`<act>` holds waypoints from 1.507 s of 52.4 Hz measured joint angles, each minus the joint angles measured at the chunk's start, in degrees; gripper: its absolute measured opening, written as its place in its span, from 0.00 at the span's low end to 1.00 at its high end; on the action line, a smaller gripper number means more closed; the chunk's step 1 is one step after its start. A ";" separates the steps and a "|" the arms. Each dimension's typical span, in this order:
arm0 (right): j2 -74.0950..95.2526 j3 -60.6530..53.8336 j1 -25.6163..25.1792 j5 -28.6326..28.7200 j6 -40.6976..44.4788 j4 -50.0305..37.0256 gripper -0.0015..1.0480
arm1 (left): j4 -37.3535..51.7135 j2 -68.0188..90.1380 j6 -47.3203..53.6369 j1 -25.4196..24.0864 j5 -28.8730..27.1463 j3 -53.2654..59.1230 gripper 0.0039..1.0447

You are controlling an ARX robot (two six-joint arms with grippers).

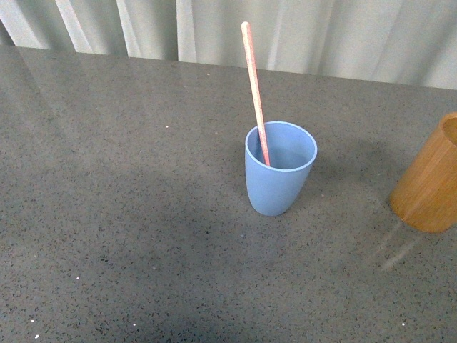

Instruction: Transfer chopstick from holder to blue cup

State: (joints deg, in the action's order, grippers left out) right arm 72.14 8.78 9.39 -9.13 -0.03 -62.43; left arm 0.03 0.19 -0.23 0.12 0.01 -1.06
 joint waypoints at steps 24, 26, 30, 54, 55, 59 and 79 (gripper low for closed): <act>-23.54 -6.99 -8.48 8.85 0.02 16.41 0.01 | 0.00 0.00 0.00 0.00 0.00 0.00 0.94; -25.40 -7.17 -9.05 8.81 0.00 17.99 0.01 | 0.00 0.00 -0.02 0.00 -0.04 0.00 0.94; -28.57 -7.23 -9.20 8.98 0.02 20.65 0.01 | 0.00 0.00 0.00 0.00 0.00 0.00 0.94; -47.95 -7.48 -9.25 9.09 0.00 38.27 0.01 | 0.00 0.00 -0.02 0.00 -0.02 0.00 0.94; -48.52 -7.48 -9.25 9.07 0.02 38.82 0.01 | 0.00 0.00 -0.02 0.00 -0.02 0.00 0.94; -50.66 -7.48 -9.25 9.07 0.00 40.89 0.01 | 0.00 0.00 0.00 0.00 0.00 0.00 0.94; -58.16 -7.48 -9.25 9.07 0.00 48.24 0.01 | 0.00 0.00 0.00 0.00 0.00 0.00 0.94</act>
State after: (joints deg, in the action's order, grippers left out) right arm 13.98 1.30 0.14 -0.05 -0.03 -14.20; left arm 0.03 0.19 -0.23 0.12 0.01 -1.06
